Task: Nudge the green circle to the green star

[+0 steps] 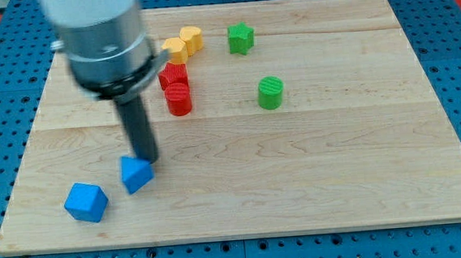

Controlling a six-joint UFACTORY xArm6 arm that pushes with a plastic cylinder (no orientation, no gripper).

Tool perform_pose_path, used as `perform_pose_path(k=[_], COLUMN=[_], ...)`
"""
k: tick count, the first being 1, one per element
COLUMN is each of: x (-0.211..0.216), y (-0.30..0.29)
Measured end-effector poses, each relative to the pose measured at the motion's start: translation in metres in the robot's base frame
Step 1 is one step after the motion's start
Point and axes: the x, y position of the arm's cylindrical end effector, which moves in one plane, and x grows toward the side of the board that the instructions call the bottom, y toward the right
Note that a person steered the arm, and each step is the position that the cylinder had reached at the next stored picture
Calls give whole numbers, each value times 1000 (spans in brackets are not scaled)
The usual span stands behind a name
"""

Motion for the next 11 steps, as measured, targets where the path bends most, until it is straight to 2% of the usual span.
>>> perform_pose_path(k=[1, 2, 4, 5, 6, 7, 8, 10, 11], x=[7, -16, -65, -118, -164, -187, -187, -214, -239], y=[6, 94, 210, 166, 157, 156, 152, 127, 149])
